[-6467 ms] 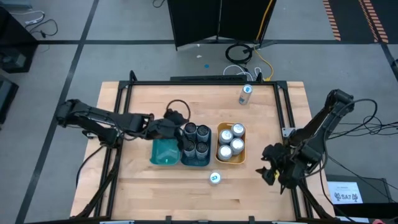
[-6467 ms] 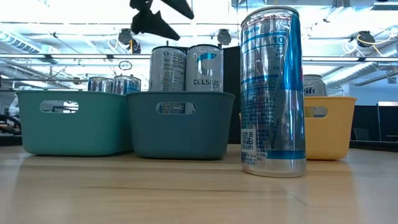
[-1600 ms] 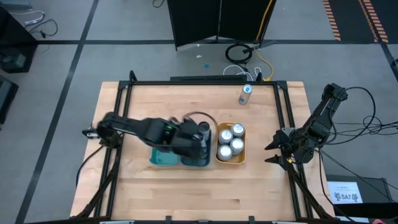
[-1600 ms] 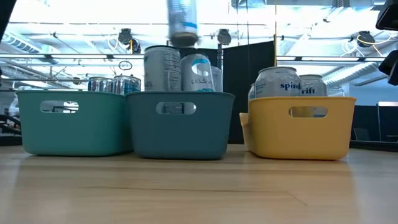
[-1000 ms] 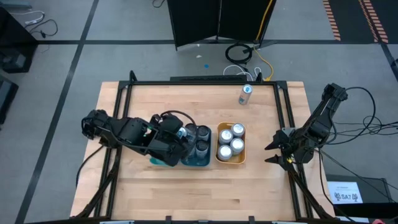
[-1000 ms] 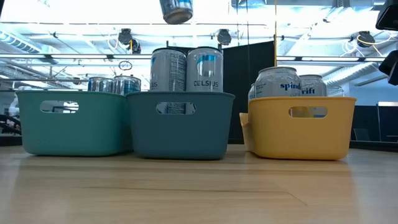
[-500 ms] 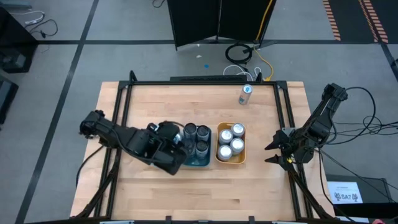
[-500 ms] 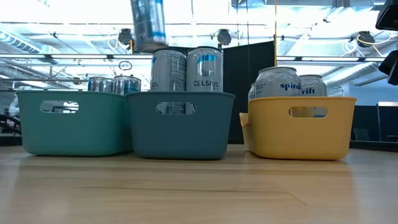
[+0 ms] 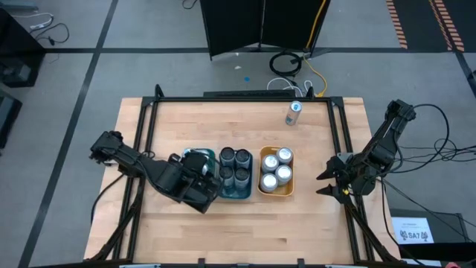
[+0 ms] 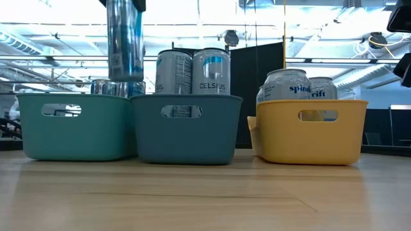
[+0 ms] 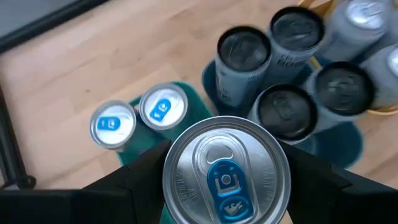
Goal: Sort soda cans
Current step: Put the bottom blue soda can into the green bin
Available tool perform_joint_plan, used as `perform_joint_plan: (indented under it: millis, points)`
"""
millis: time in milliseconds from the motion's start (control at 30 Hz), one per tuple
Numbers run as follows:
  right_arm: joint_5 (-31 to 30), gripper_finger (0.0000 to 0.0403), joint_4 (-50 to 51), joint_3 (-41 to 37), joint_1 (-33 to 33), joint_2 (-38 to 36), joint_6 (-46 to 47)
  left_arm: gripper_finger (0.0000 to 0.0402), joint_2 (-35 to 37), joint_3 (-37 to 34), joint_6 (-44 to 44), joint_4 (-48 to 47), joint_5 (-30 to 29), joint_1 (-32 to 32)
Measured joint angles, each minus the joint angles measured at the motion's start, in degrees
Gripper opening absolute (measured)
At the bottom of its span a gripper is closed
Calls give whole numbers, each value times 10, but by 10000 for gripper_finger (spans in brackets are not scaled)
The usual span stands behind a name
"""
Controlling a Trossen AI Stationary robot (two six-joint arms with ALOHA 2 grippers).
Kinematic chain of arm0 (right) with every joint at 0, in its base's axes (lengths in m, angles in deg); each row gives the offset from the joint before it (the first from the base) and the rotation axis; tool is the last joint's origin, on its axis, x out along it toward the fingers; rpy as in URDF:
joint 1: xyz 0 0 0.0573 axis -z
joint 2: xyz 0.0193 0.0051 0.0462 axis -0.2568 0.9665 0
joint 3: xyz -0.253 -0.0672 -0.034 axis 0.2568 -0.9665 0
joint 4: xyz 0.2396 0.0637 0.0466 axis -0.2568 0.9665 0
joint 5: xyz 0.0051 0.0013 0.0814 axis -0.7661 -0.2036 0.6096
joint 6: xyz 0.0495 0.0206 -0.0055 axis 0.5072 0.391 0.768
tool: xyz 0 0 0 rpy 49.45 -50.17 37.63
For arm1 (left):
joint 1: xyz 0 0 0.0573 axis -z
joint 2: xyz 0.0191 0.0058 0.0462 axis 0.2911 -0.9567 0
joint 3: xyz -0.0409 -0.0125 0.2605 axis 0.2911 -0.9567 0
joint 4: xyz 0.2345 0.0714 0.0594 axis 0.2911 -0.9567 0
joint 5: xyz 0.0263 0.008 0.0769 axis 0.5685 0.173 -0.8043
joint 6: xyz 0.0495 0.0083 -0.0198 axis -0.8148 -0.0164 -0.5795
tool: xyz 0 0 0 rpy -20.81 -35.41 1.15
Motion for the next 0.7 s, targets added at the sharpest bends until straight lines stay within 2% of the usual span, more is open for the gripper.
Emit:
perform_joint_plan:
  millis: [267,400,700]
  points:
    - [-47,306,-2,0,0,0,2,261,-2,-97,68,65,-10,-12]
    - [-48,306,-3,0,0,0,11,261,-2,-144,63,123,-9,-27]
    - [-47,306,-5,0,1,0,43,261,-2,-218,95,168,3,-65]
